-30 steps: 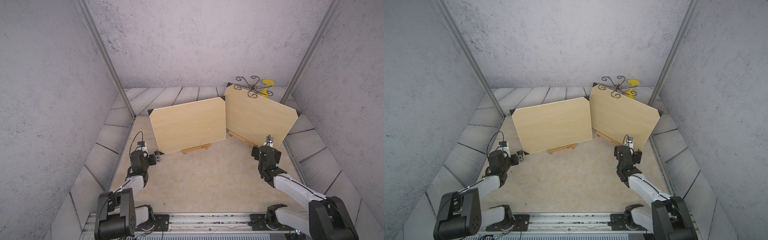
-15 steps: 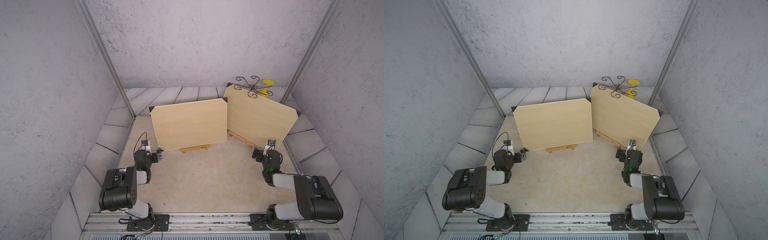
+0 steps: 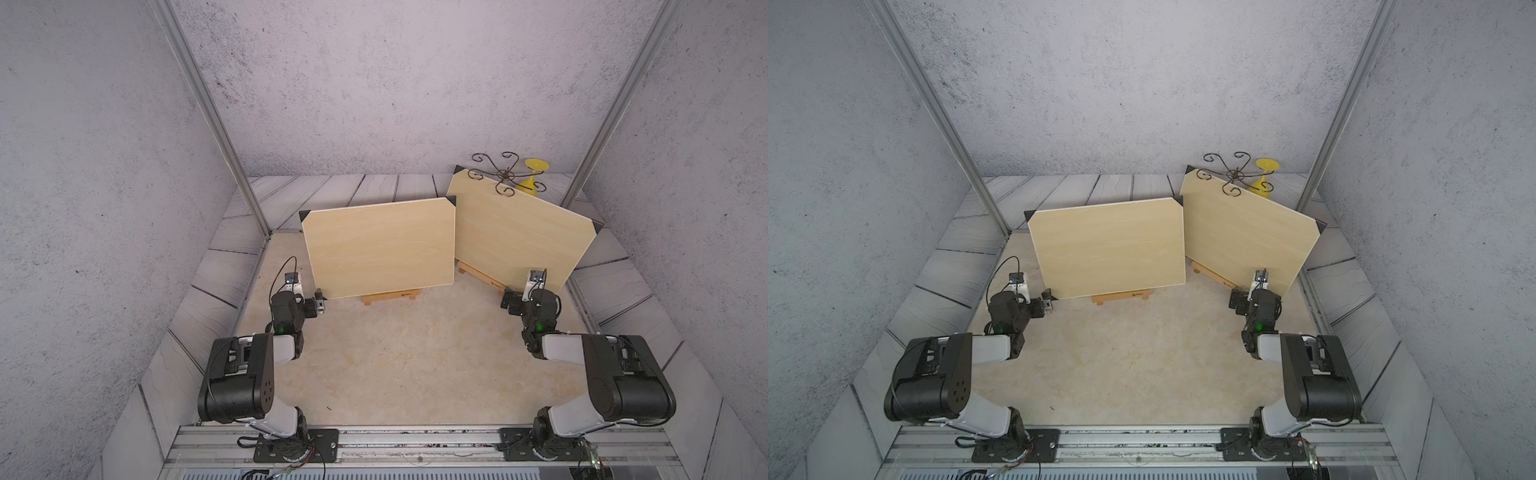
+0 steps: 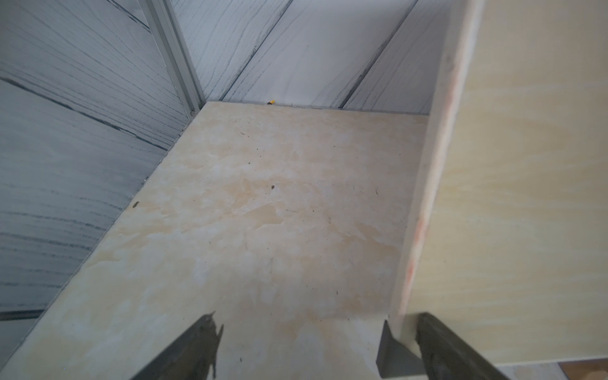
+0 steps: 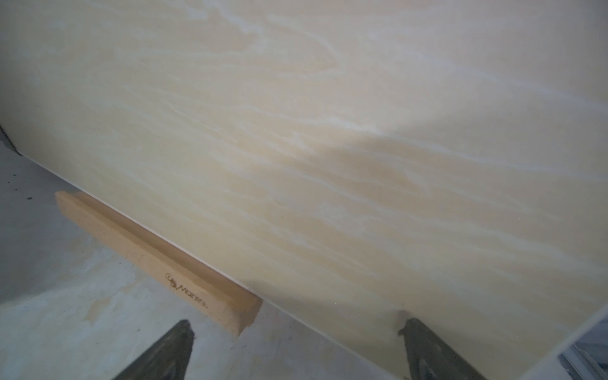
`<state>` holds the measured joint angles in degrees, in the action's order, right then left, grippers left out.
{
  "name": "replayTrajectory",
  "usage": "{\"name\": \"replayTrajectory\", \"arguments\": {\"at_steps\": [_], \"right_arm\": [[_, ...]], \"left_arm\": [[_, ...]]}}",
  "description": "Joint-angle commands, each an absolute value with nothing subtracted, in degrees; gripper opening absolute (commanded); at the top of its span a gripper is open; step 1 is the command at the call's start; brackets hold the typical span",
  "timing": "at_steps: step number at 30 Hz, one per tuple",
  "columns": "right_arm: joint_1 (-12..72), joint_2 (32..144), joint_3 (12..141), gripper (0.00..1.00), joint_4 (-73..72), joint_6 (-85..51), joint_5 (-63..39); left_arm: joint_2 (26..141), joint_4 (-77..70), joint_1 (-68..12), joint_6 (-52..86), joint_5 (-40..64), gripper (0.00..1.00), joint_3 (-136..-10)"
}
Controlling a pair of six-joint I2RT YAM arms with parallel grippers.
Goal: Assemble the easel
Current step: Reset both arms
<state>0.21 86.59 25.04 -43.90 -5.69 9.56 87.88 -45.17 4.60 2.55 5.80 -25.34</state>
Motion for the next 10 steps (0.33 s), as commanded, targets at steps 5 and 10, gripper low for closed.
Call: {"name": "replayTrajectory", "arguments": {"at_steps": [5,10], "right_arm": [[0.54,87.4,25.3,0.99,-42.65,-5.3,9.76],[0.98,87.78,26.21,0.99,-41.44,-3.6,7.39]], "left_arm": [[87.79,-43.07,3.6,0.76,6.39,0.97,-26.87],[87.8,-43.06,3.52,0.7,6.33,0.97,-26.89]]}}
